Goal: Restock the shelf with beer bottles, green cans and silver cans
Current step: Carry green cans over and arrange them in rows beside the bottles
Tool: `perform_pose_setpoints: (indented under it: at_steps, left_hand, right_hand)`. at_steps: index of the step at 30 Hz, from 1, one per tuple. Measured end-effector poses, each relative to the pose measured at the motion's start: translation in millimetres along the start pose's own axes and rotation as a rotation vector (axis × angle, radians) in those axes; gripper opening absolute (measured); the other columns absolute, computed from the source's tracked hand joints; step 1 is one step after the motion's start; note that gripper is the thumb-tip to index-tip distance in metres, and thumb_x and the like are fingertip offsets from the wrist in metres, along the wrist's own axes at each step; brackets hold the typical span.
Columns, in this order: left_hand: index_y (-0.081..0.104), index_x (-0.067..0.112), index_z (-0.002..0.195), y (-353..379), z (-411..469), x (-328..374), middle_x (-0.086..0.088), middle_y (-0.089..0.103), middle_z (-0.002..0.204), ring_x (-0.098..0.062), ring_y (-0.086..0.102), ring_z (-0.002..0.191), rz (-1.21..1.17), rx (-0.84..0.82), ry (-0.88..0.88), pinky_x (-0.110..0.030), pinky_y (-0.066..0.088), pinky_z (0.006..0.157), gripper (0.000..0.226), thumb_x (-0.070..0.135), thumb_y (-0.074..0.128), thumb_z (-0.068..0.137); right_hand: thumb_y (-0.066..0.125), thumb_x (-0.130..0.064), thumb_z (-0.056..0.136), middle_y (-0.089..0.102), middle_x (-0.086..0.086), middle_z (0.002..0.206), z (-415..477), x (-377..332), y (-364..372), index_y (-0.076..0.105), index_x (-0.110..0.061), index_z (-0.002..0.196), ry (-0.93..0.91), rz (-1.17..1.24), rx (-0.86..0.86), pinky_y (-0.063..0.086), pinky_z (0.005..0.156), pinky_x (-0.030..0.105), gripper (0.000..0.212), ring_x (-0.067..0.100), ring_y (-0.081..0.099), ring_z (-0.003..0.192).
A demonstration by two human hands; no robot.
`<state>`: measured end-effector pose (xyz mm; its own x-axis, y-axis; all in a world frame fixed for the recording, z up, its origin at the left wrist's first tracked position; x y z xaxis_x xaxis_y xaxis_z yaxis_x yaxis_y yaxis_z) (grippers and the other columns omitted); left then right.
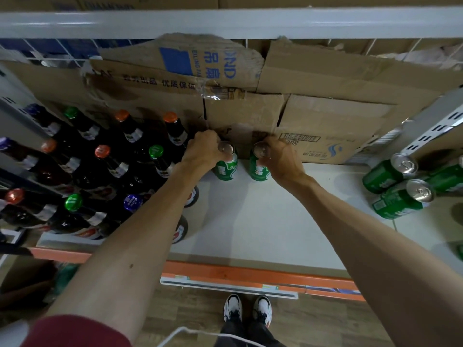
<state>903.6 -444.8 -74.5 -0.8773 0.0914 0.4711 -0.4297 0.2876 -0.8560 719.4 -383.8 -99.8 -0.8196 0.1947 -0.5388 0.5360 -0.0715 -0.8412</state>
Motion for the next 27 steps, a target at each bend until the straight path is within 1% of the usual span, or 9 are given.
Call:
perform_pose_setpoints:
  at_steps: [2,5,10,17,20,24,27]
  left_hand:
    - [0.069,0.011,0.115,0.6,-0.1,-1.8,-0.009,0.071,0.112,-0.026,0.065,0.106,-0.018,0.016,0.003,-0.028,0.045,0.077,0.048,0.035,0.083,0.076]
    - [0.070,0.012,0.116,2.7,-0.1,-1.6,-0.009,0.072,0.110,-0.025,0.066,0.104,-0.039,0.044,0.019,-0.029,0.047,0.078,0.048,0.039,0.080,0.077]
    - [0.066,0.011,0.122,4.6,-1.4,-0.9,-0.010,0.070,0.115,-0.026,0.065,0.107,-0.069,0.054,0.027,-0.030,0.049,0.083,0.054,0.038,0.080,0.078]
    - [0.064,0.012,0.122,5.7,-3.0,-5.9,-0.011,0.068,0.118,-0.027,0.064,0.109,-0.083,0.034,0.009,-0.028,0.044,0.080,0.056,0.037,0.082,0.076]
    - [0.064,0.012,0.123,6.2,-2.3,-5.6,-0.011,0.068,0.119,-0.027,0.063,0.109,-0.090,0.028,-0.002,-0.029,0.046,0.081,0.058,0.036,0.084,0.074]
    - [0.063,0.011,0.122,6.8,-2.9,-2.9,-0.011,0.067,0.119,-0.028,0.063,0.110,-0.093,0.014,-0.008,-0.028,0.044,0.080,0.056,0.032,0.084,0.075]
    - [0.060,0.008,0.124,6.3,-1.7,-0.7,-0.013,0.065,0.122,-0.030,0.062,0.111,-0.065,-0.009,-0.004,-0.031,0.046,0.083,0.058,0.033,0.082,0.077]
  right_hand:
    - [0.074,-0.016,0.080,0.066,0.015,0.115,-1.1,0.9,-1.7,0.061,-0.010,0.116,-0.025,-0.003,-0.022,0.051,0.080,0.041,0.039,0.037,0.062,0.099]
    - [0.073,-0.015,0.081,0.068,0.015,0.115,-0.8,1.6,-5.4,0.061,-0.010,0.118,-0.049,-0.021,-0.040,0.049,0.081,0.039,0.039,0.037,0.062,0.101]
    - [0.073,-0.017,0.081,0.069,0.014,0.113,-0.6,1.3,-4.5,0.060,-0.011,0.116,-0.090,-0.058,-0.061,0.050,0.083,0.044,0.038,0.037,0.062,0.100]
    - [0.071,-0.013,0.081,0.068,0.015,0.111,-0.5,1.5,-2.6,0.058,-0.013,0.116,-0.066,-0.040,-0.080,0.052,0.082,0.046,0.038,0.038,0.062,0.098]
    - [0.069,-0.012,0.084,0.065,0.017,0.115,-1.2,1.5,0.7,0.055,-0.011,0.120,-0.066,-0.056,-0.081,0.052,0.084,0.048,0.039,0.039,0.061,0.099]
    - [0.067,-0.011,0.086,0.063,0.016,0.121,-3.6,2.1,3.1,0.053,-0.010,0.121,-0.096,-0.043,-0.061,0.052,0.085,0.049,0.038,0.038,0.061,0.102]
    - [0.071,-0.011,0.084,0.063,0.017,0.123,-8.3,1.8,0.9,0.048,-0.010,0.123,-0.101,0.020,-0.051,0.052,0.085,0.051,0.045,0.038,0.062,0.105]
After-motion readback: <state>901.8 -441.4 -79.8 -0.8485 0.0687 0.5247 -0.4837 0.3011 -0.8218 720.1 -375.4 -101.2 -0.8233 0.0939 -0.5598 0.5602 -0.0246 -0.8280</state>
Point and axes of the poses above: each hand's wrist, its own z-axis towards the middle knuckle, its own y-axis out of the palm, x = y × z, the point moved 2 cm from there along z, towards the middle knuckle
